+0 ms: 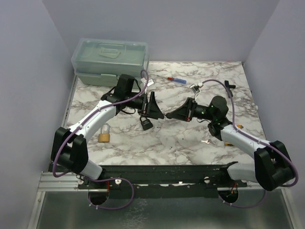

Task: Unlock with the key

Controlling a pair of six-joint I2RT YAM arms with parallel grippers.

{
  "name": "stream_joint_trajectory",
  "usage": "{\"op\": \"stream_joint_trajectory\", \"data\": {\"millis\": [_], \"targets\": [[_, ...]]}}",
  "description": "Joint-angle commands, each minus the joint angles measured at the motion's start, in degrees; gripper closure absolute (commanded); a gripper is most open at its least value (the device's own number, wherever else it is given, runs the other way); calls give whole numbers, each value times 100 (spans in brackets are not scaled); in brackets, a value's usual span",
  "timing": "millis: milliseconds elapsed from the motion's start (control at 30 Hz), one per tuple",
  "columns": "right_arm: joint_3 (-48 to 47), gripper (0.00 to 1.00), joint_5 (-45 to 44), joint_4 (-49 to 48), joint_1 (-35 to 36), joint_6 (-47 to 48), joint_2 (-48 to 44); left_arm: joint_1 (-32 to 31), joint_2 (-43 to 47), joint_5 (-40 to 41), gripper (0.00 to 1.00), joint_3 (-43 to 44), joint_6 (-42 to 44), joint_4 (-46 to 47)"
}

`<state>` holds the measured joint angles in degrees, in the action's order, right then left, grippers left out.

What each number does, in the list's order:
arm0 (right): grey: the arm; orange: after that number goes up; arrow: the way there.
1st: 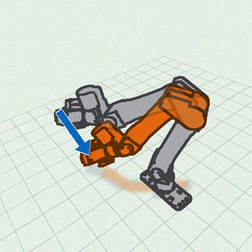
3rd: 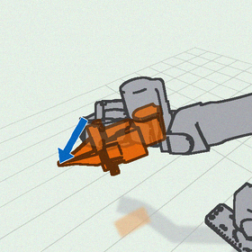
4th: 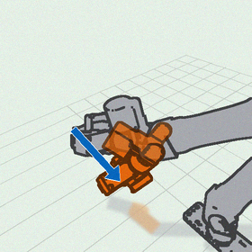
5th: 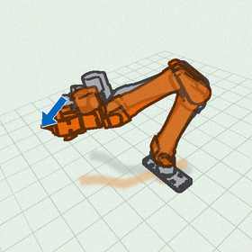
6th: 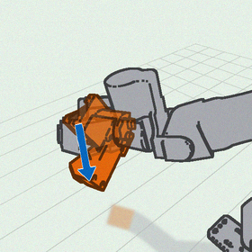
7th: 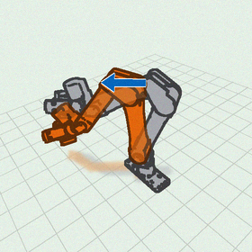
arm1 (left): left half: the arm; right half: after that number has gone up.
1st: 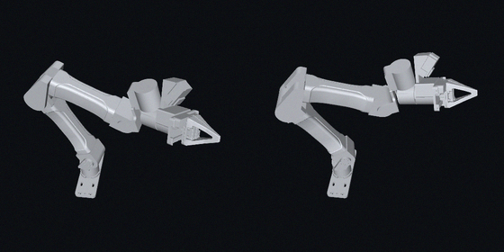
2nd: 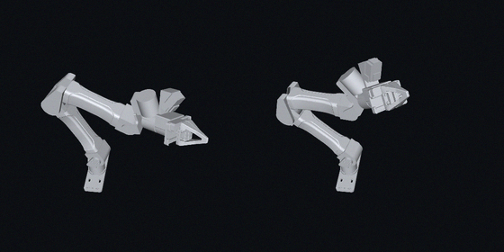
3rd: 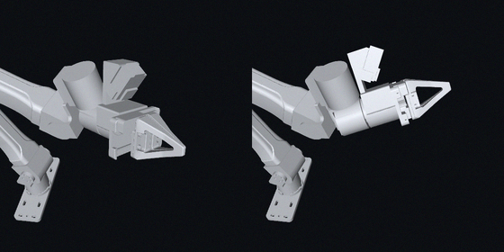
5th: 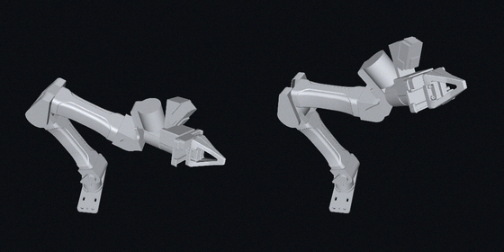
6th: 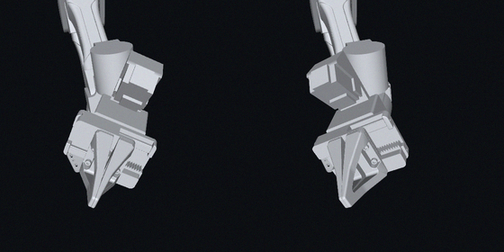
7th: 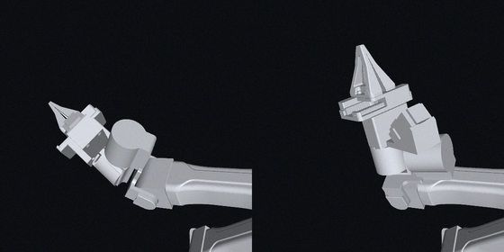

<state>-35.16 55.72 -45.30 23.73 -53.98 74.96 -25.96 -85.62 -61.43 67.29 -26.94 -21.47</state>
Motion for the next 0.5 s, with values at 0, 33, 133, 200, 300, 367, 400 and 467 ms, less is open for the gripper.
{"op": "stream_joint_trajectory", "data": {"millis": [0,33,133,200,300,367,400,467], "targets": [[338,100,-1254,1497,34,712,-527,20,280,970,20,-199,56,-334],[387,100,-1441,1657,32,744,-633,19,298,1237,19,-206,46,-475],[501,100,-2156,2186,30,747,-932,20,290,2206,18,-132,46,-938],[546,100,-2500,2462,34,792,-1078,12,274,3029,18,-62,-116,-1252],[576,100,-2946,2838,31,868,-1224,-47,164,4373,18,124,-483,-1785],[543,100,-3333,3169,28,952,-1283,-111,30,5038,18,227,-699,-2055],[518,100,-3506,3375,31,997,-1311,-144,-29,5265,18,258,-819,-2131],[466,100,-3778,3625,31,1087,-1328,-199,-190,5586,18,327,-1046,-2227]]}}
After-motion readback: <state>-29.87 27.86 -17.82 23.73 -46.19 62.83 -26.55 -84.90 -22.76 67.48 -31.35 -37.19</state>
